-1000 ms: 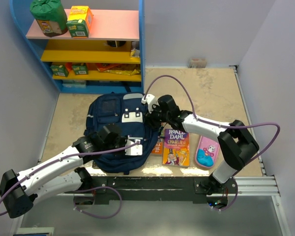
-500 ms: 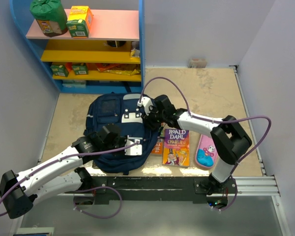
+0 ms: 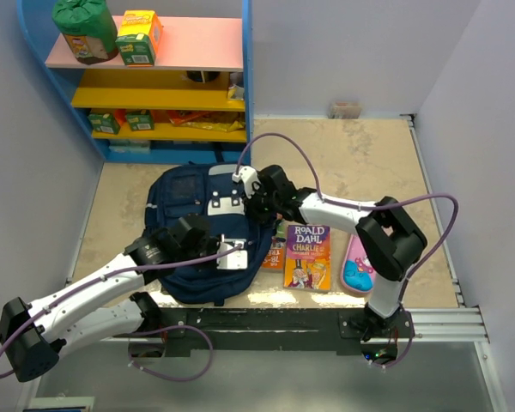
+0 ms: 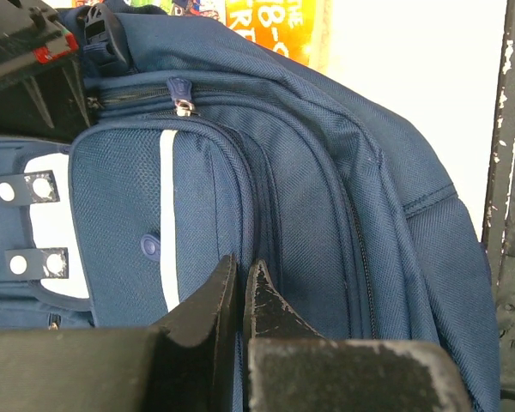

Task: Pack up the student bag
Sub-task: Unzip the student bag at the center of the board.

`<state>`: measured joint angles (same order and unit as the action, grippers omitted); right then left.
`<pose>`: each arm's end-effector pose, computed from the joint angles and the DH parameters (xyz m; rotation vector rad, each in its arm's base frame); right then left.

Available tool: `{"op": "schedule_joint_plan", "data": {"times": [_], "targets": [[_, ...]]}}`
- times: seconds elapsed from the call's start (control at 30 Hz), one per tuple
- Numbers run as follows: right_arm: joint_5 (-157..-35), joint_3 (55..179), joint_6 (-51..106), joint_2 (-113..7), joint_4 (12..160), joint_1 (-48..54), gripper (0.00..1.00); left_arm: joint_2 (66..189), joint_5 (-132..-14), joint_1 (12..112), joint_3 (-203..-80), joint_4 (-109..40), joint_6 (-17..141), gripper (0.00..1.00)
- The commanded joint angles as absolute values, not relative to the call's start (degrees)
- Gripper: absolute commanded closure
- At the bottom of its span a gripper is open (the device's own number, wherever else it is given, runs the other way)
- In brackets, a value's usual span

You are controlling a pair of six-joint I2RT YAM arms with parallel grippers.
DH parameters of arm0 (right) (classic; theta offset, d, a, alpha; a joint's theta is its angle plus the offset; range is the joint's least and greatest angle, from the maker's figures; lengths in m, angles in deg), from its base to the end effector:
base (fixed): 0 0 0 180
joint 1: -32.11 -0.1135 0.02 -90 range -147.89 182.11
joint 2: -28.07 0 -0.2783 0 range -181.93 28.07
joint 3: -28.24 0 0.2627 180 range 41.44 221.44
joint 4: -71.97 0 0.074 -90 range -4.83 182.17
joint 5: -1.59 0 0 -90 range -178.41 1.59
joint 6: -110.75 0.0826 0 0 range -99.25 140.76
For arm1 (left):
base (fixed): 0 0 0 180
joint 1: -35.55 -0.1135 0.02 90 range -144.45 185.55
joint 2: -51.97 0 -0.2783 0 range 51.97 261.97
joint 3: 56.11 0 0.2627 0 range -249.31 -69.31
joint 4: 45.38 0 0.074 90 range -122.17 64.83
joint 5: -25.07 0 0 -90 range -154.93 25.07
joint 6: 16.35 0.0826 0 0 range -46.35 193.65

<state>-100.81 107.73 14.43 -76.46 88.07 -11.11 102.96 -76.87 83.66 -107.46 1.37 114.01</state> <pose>0.3116 0.3172 0.1700 -1.0827 2.0715 0.5762 0.1304 -0.1709 0.2193 1.7303 1.6345 -0.3124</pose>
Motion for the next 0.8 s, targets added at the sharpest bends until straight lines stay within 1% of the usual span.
{"op": "schedule_joint_plan", "data": {"times": [0.0,0.23,0.33,0.53,0.67,0.77], "targets": [[-96.7,103.9,18.4,-70.8,83.1,-10.8,1.0,102.2,-77.7,83.7,-110.1,-0.5,114.3,1.0],[-93.7,94.5,24.9,-61.1,76.7,-9.3,1.0,102.2,-77.3,83.4,-108.8,-3.9,109.9,1.0],[-93.9,90.4,27.4,-59.2,73.8,-8.5,1.0,103.2,-79.7,83.4,-109.6,-5.4,106.8,1.0],[-93.9,84.7,31.7,-53.7,69.7,-8.1,1.0,106.4,-74.6,83.4,-109.9,-7.7,103.0,1.0],[-94.5,81.0,34.4,-50.2,67.4,-8.0,1.0,106.7,-74.9,83.4,-108.8,-10.0,99.8,1.0],[-93.9,76.0,38.7,-46.0,62.1,-7.9,1.0,106.6,-74.3,83.4,-108.5,-11.8,98.0,1.0]]}}
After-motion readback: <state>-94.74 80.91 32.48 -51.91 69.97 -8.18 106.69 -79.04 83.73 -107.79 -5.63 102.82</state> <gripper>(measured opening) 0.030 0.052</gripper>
